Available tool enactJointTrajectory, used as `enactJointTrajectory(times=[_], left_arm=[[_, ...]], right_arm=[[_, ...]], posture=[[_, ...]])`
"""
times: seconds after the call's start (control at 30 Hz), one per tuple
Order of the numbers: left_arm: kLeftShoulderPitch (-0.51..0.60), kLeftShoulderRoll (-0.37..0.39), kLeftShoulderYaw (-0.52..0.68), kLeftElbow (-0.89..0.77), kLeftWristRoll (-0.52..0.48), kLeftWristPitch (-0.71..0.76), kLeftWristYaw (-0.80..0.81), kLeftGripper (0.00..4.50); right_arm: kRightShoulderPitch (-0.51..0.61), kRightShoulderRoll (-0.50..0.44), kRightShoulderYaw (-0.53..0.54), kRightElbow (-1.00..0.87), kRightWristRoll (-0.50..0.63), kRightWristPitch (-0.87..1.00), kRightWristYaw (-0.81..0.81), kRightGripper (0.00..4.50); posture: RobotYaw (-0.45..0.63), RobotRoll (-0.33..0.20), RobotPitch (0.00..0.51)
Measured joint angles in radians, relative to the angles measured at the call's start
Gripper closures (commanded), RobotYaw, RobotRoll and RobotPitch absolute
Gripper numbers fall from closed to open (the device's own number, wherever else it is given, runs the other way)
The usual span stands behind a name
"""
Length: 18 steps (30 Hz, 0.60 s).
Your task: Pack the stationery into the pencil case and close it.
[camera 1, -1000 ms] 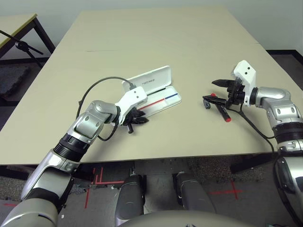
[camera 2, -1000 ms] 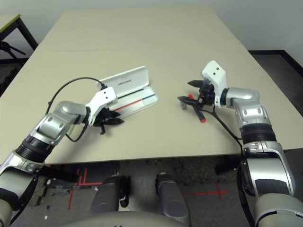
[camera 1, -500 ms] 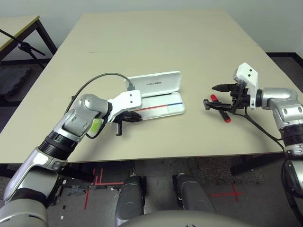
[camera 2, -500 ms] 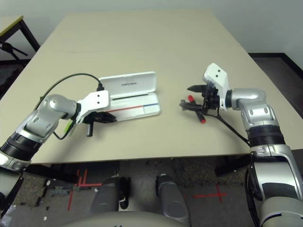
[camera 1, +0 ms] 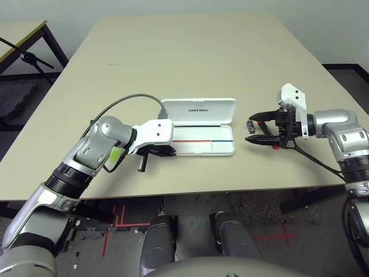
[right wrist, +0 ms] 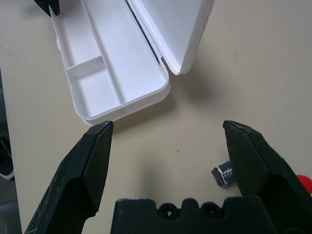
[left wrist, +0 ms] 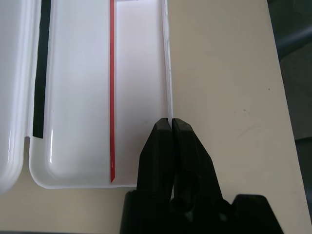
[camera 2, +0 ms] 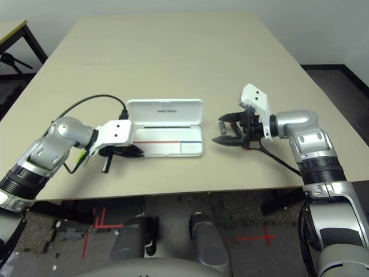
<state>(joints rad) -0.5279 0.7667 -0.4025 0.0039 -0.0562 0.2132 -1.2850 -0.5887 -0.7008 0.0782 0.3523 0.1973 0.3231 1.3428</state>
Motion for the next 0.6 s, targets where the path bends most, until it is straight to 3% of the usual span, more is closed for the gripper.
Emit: enactJointTrajectory(times=[0.6], left_arm=[[0.043,0.007,0.01,-0.025,0.01,0.022,0.011,4.48]], right_arm=[[0.0,0.0,0.024,0.007,-0.014,-0.025,-0.005,0.0]], posture=[[-0.06,0.0,0.096]])
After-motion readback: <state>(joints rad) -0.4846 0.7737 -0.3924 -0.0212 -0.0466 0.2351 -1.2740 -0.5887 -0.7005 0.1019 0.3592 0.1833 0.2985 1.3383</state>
